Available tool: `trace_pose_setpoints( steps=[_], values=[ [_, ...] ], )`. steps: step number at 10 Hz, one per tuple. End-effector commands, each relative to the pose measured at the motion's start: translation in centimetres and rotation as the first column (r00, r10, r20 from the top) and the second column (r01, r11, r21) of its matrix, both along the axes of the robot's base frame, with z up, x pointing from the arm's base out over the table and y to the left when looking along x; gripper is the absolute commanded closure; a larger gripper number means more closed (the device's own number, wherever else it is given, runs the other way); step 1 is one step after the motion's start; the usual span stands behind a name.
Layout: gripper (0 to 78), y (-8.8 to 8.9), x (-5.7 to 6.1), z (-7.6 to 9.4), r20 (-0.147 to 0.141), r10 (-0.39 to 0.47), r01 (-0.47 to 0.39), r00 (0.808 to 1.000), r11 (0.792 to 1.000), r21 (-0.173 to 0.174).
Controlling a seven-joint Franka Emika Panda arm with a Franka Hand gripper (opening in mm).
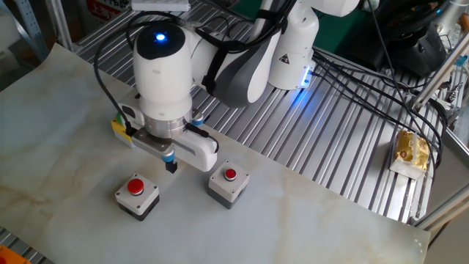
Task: Press three buttons from left to right in sequence
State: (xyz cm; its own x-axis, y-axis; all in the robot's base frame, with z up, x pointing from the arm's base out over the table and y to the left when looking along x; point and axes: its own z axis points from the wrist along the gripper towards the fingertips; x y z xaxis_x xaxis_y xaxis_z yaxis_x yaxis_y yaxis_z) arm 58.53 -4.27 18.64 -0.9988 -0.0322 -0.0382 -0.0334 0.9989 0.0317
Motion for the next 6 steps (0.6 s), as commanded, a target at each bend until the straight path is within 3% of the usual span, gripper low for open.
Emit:
trace_pose_setpoints(
  steps=[1,4,6],
  values=[
    [77.6,0.15,-0.46,0.04,0.007,-0.01,0.01,1.0,1.0,-0.005],
    [77.6,0.16,-0.46,0.04,0.004,-0.001,0.001,1.0,1.0,-0.007],
    [77.6,0.18,-0.5,0.02,-0.018,0.013,-0.014,1.0,1.0,-0.014]
  ],
)
